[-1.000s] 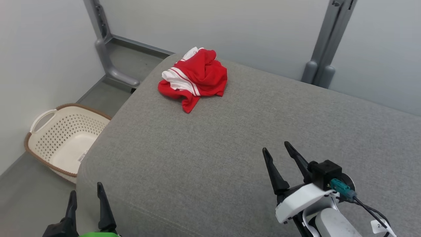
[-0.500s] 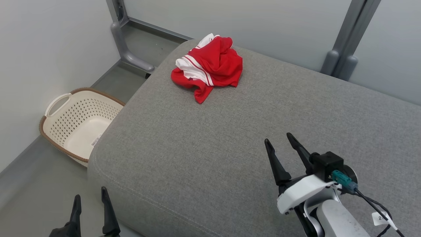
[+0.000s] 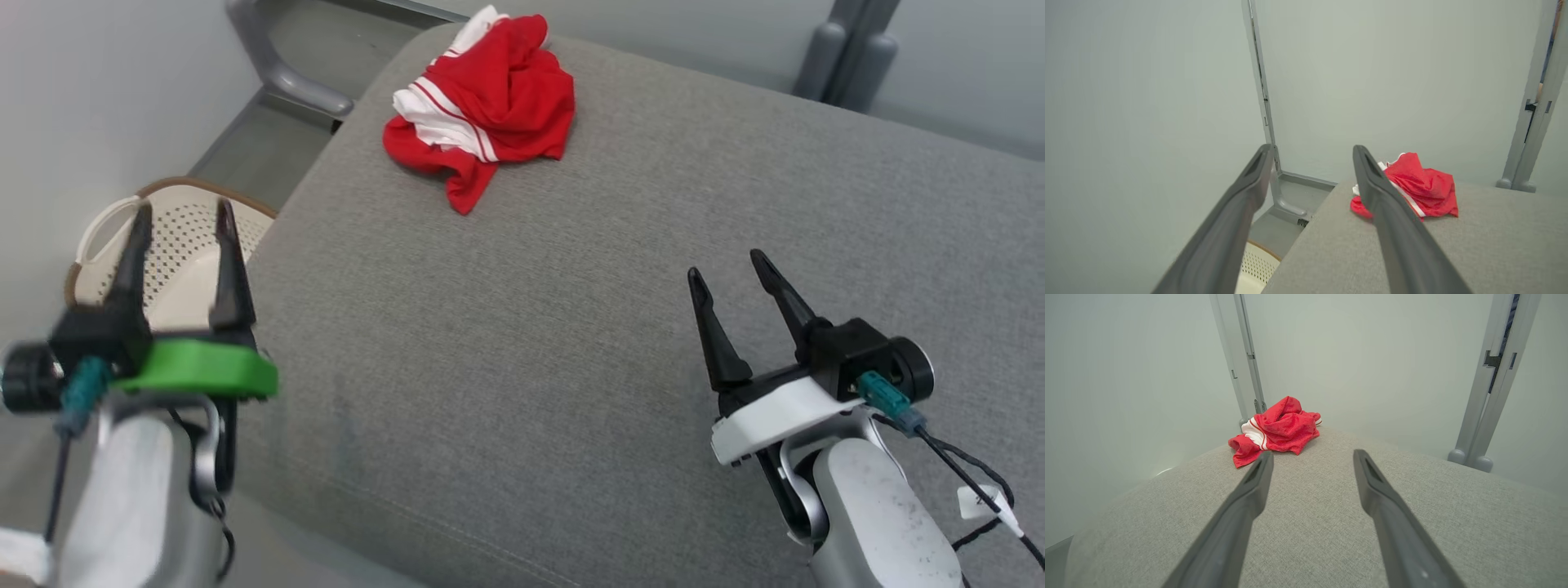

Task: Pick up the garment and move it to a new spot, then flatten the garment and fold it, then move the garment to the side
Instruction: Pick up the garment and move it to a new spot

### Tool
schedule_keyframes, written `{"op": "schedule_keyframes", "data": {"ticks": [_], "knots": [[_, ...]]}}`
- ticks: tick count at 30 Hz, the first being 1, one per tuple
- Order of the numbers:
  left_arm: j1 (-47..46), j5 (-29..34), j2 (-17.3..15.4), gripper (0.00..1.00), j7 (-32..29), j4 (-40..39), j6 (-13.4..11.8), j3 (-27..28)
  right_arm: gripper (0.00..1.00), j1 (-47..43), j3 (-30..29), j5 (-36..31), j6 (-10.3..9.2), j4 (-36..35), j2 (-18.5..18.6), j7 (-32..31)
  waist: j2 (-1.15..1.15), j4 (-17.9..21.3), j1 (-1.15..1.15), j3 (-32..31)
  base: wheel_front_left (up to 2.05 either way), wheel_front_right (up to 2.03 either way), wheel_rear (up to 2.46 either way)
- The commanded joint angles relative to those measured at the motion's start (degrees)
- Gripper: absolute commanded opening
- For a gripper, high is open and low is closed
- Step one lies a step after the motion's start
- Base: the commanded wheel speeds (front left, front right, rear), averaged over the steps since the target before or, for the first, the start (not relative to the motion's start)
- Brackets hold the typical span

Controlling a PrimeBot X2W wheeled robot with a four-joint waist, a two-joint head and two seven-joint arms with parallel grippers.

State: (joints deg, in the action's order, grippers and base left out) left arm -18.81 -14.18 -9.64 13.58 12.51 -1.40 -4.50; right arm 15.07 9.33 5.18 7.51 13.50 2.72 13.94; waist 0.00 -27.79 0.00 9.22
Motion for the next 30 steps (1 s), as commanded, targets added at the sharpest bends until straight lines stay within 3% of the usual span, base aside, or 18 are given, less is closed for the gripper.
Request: {"op": "schedule_keyframes", "data": {"ticks": [1, 11, 14, 20, 30], "knots": [[-4.21, 1.18, -1.40, 1.00, -0.57, 0.35, 0.80, -0.43, 1.00, 1.22, 0.15, -0.71, -0.04, -0.70, 0.32, -0.36, 0.00, 7.01, 0.00, 6.68, 0.00, 0.00, 0.00], [-28.94, 1.71, -11.17, 1.00, -8.05, 10.73, 6.10, -0.08, 1.00, 5.14, 0.10, -3.31, -0.04, -5.52, 0.31, -0.98, 0.00, 18.89, 0.00, 16.06, 0.00, 0.00, 0.00], [-33.76, -0.47, -11.99, 1.00, -10.11, 16.22, 6.86, 1.23, 1.00, 5.89, -0.09, -3.50, -0.04, -7.20, 0.24, -0.85, 0.00, 21.52, 0.00, 18.65, 0.00, 0.00, 0.00], [-38.86, -3.29, -14.09, 1.00, -13.74, 24.84, 7.53, 2.46, 1.00, 7.59, -1.97, -3.08, -0.04, -10.79, 0.22, -0.22, 0.00, 25.49, 0.00, 22.31, 0.00, 0.00, 0.00], [-38.53, -7.57, -16.40, 1.00, -18.27, 30.80, 8.83, -0.48, 1.00, 7.86, -3.71, -3.06, -0.04, -14.64, 0.20, 0.34, 0.00, 27.42, 0.00, 24.47, 0.00, 0.00, 0.00]]}}
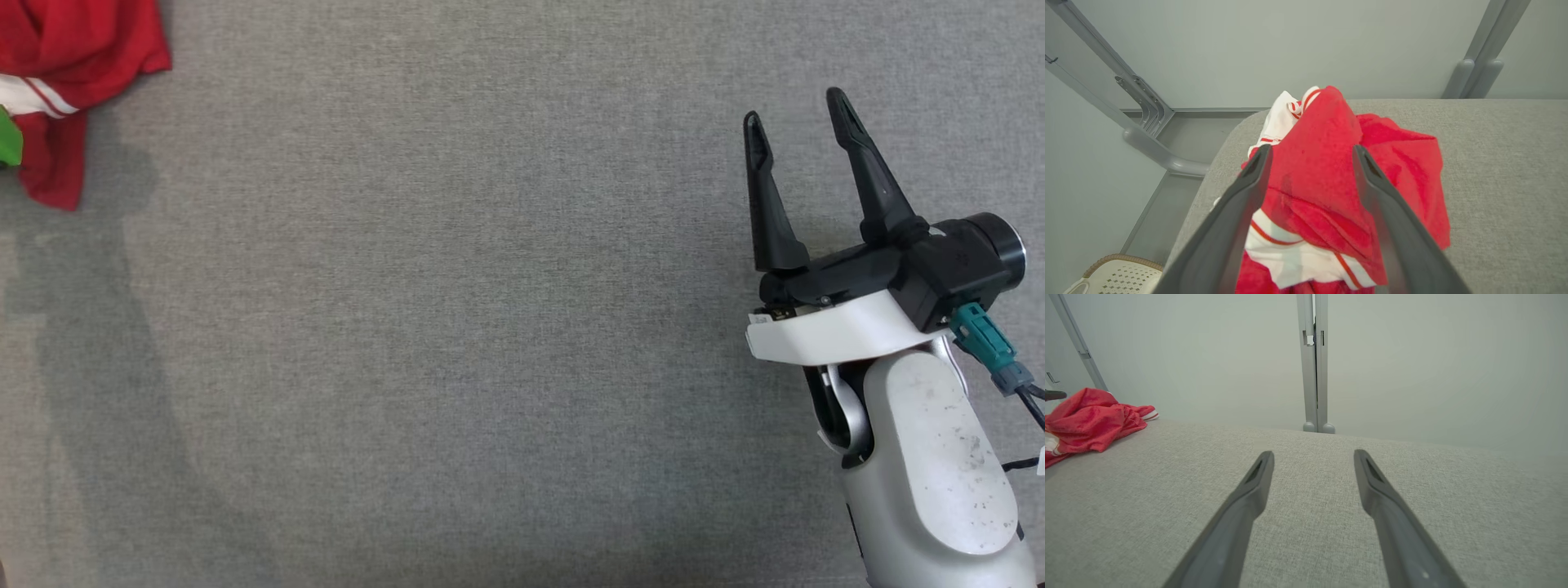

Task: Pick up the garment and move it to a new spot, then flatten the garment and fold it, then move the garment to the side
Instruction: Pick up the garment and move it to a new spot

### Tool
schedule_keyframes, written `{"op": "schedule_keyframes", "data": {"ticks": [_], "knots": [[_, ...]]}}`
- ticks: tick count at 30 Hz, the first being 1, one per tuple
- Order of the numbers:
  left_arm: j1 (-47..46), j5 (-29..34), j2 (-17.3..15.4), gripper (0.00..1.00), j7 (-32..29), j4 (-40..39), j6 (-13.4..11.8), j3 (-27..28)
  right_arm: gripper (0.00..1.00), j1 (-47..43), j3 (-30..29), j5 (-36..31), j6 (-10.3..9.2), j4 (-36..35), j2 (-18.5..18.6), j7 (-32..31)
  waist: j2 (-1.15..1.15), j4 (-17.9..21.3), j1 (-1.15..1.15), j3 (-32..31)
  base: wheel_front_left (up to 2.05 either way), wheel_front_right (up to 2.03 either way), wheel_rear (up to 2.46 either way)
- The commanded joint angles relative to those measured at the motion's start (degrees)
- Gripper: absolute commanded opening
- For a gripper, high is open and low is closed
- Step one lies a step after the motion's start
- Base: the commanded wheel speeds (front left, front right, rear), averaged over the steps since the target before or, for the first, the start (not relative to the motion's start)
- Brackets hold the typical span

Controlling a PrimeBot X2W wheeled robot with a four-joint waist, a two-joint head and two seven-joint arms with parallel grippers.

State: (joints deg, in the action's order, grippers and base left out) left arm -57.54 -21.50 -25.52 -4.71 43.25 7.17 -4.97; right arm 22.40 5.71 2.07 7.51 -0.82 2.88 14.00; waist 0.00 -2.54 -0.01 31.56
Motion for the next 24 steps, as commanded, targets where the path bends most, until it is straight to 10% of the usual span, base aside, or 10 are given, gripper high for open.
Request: {"op": "schedule_keyframes", "data": {"ticks": [1, 10, 14, 24], "knots": [[0.57, -0.52, -0.63, 1.00, -0.59, 0.44, 0.23, -0.61, 1.00, 0.48, -0.03, 0.08, -0.04, -0.47, 0.03, 0.28, 0.00, 2.26, 0.01, 2.11, 0.00, 0.00, 0.00], [2.63, -3.07, -1.83, 1.00, -7.34, 4.78, 0.29, -3.25, 1.00, 0.01, 0.14, -0.41, -0.04, -1.36, 0.05, 0.24, 0.00, 2.61, 0.01, 1.21, 0.00, 0.00, 0.00], [3.36, -3.85, -1.85, 0.04, -8.52, 5.76, 0.29, -3.67, 1.00, -0.49, 0.02, -0.66, -0.04, -1.21, 0.06, 0.12, 0.00, 2.49, 0.01, 0.29, 0.00, 0.00, 0.00], [3.95, -4.80, -3.88, 0.00, -5.63, 1.97, 0.30, -7.04, 1.00, -1.74, -0.07, 0.52, -0.04, 0.73, 0.06, 0.70, 0.00, 1.97, 0.01, -6.51, 0.00, 0.00, 0.00]]}}
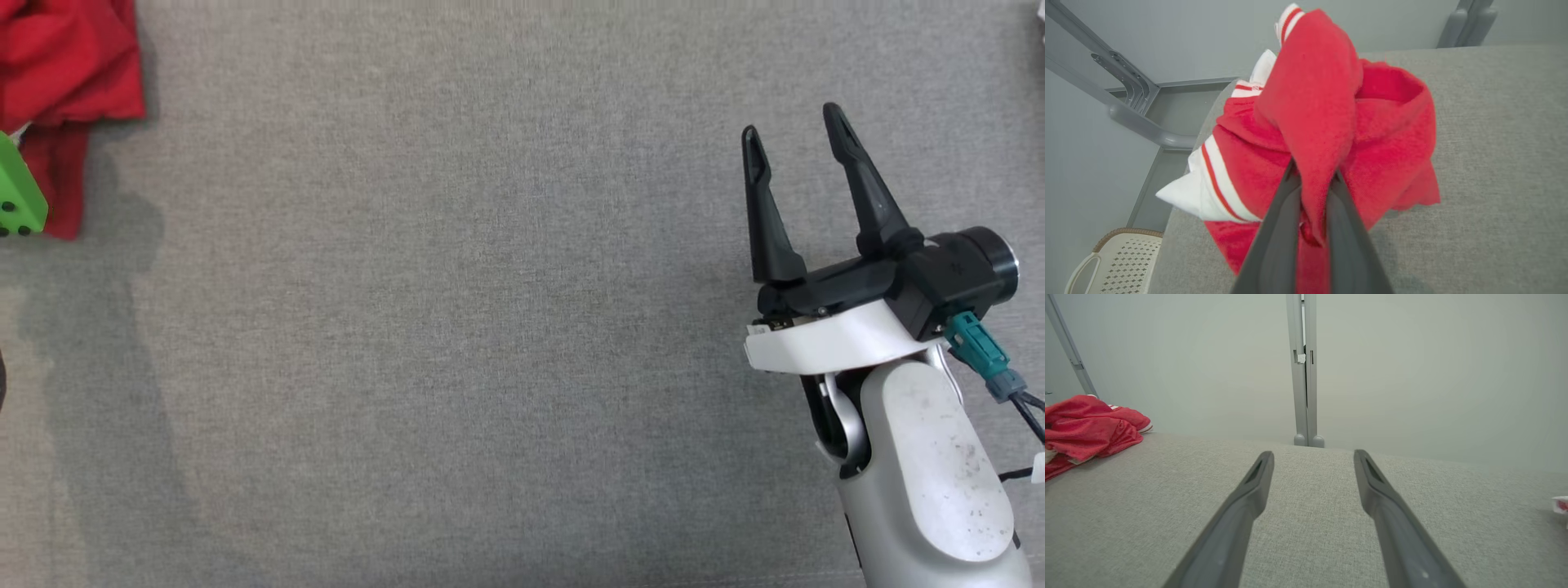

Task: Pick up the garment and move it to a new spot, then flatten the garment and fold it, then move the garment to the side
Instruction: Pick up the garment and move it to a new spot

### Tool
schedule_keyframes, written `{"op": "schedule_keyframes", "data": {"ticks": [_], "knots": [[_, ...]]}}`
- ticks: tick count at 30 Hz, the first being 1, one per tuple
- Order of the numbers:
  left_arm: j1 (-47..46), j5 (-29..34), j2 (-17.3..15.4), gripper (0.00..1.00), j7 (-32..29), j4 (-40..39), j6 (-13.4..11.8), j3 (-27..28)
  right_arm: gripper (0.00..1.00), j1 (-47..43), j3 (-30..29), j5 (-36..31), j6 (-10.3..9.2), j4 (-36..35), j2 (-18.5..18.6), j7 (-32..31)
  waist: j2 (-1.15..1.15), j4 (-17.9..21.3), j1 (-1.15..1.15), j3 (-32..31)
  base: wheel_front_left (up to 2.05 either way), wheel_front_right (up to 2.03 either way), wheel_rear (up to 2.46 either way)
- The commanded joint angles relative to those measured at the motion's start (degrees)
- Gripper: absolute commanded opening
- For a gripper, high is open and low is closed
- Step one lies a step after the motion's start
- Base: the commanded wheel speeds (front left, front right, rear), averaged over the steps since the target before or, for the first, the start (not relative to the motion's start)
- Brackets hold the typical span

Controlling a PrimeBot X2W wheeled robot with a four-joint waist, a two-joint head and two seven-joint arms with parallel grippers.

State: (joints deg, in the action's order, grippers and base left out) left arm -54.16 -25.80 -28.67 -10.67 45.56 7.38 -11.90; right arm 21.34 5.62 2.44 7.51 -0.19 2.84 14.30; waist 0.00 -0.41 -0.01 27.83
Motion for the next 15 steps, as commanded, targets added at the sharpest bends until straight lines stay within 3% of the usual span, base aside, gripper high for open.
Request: {"op": "schedule_keyframes", "data": {"ticks": [1, 9, 15], "knots": [[0.48, -0.68, -1.21, 0.00, 0.50, -1.05, 0.09, -0.59, 1.00, -0.93, 0.12, 0.47, -0.04, 0.41, 0.10, 0.46, 0.00, -0.08, 0.01, -3.88, 0.00, 0.00, 0.00], [1.75, -2.29, -3.41, 0.00, 1.16, -8.18, 0.10, -6.10, 1.00, -3.46, -0.23, 2.45, -0.04, 3.09, 0.11, 0.85, 0.00, 1.70, 0.01, -13.40, 0.00, 0.00, 0.00], [3.40, -5.44, -3.26, 0.00, 0.84, -16.32, 0.10, -10.83, 1.00, -6.46, -1.44, 3.39, -0.04, 4.51, 0.11, 0.90, 0.00, 3.81, 0.01, -19.43, 0.00, 0.00, 0.00]]}}
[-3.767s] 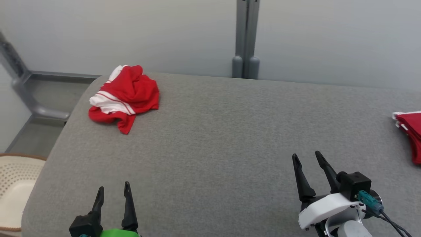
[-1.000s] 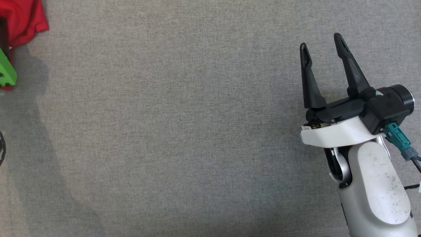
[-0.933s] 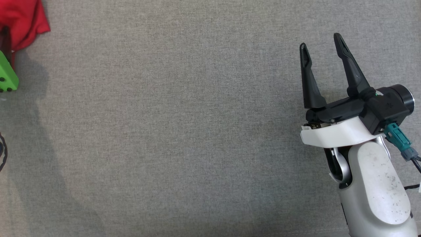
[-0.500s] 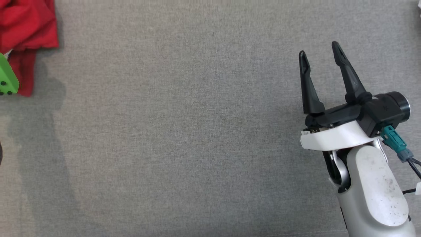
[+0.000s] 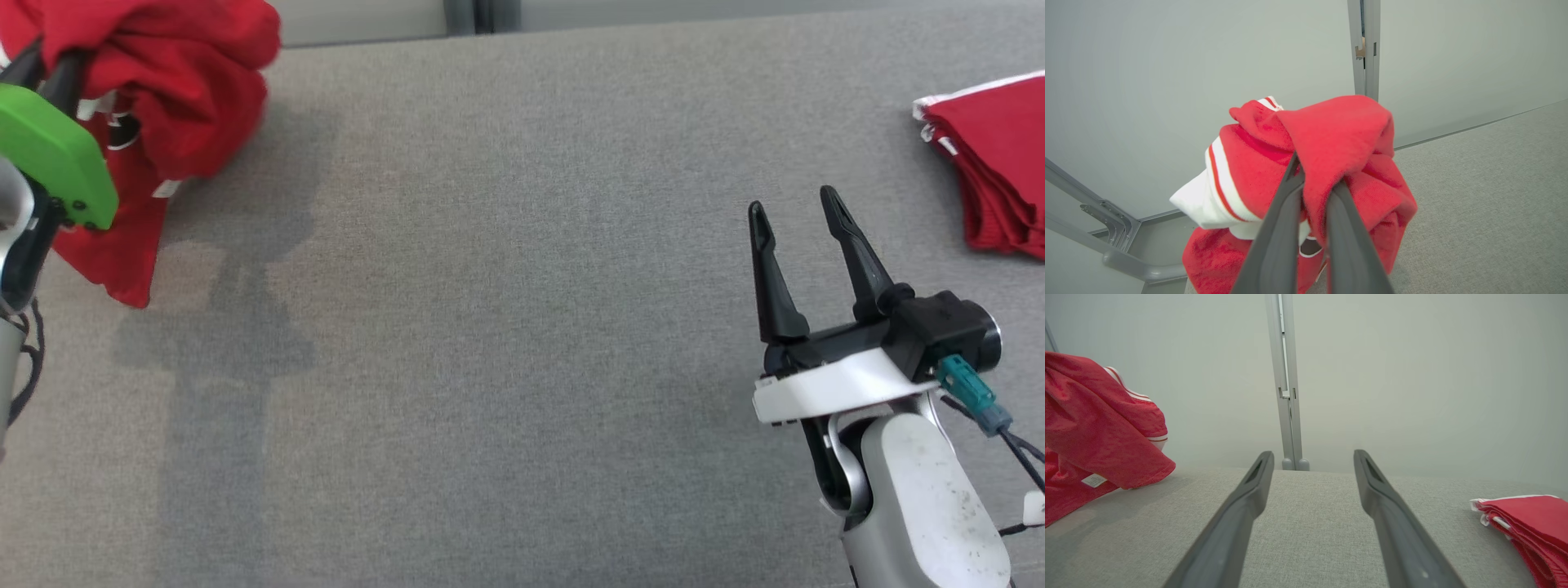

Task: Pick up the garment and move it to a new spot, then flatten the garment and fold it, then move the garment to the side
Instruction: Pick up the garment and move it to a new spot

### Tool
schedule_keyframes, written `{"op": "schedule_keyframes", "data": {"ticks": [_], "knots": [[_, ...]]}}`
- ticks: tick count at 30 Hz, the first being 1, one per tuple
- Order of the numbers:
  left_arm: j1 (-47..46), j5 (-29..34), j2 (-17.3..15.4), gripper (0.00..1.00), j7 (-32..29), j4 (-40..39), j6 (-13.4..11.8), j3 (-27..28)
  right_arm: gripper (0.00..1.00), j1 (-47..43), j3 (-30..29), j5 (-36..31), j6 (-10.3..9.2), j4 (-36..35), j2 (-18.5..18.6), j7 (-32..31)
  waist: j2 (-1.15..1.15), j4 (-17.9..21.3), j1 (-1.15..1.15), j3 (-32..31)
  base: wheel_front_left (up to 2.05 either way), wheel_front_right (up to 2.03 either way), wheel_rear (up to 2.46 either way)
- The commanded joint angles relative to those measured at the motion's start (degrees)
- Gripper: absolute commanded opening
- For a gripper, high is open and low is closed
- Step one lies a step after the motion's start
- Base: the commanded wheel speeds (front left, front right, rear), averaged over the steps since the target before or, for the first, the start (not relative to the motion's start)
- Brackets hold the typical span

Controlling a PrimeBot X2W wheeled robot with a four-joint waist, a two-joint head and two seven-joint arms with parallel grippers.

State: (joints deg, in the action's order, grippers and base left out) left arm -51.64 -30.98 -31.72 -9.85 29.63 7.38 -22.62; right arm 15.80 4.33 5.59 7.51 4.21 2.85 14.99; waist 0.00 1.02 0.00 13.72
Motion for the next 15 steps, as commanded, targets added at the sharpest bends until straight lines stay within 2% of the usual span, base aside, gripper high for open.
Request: {"op": "schedule_keyframes", "data": {"ticks": [1, 8, 15], "knots": [[1.21, -0.69, -0.01, 0.00, -0.07, -1.69, 0.10, -0.76, 1.00, -1.41, -0.32, 0.34, -0.04, 0.27, 0.08, 0.22, 0.00, 2.76, 0.00, -6.05, 0.00, 0.00, 0.00], [3.54, -5.21, 4.62, 0.00, -1.02, -11.52, -0.39, -3.10, 1.00, -4.68, -1.95, 0.75, -0.04, 0.22, 0.10, 0.21, 0.00, 5.99, 0.00, -9.84, 0.00, 0.00, 0.00], [7.48, -7.91, 13.29, 0.00, 0.22, -18.65, -3.29, -5.75, 1.00, -6.12, -3.12, 0.95, -0.04, -0.49, 0.07, 0.22, 0.00, 8.60, 0.00, -9.32, 0.00, 0.00, 0.00]]}}
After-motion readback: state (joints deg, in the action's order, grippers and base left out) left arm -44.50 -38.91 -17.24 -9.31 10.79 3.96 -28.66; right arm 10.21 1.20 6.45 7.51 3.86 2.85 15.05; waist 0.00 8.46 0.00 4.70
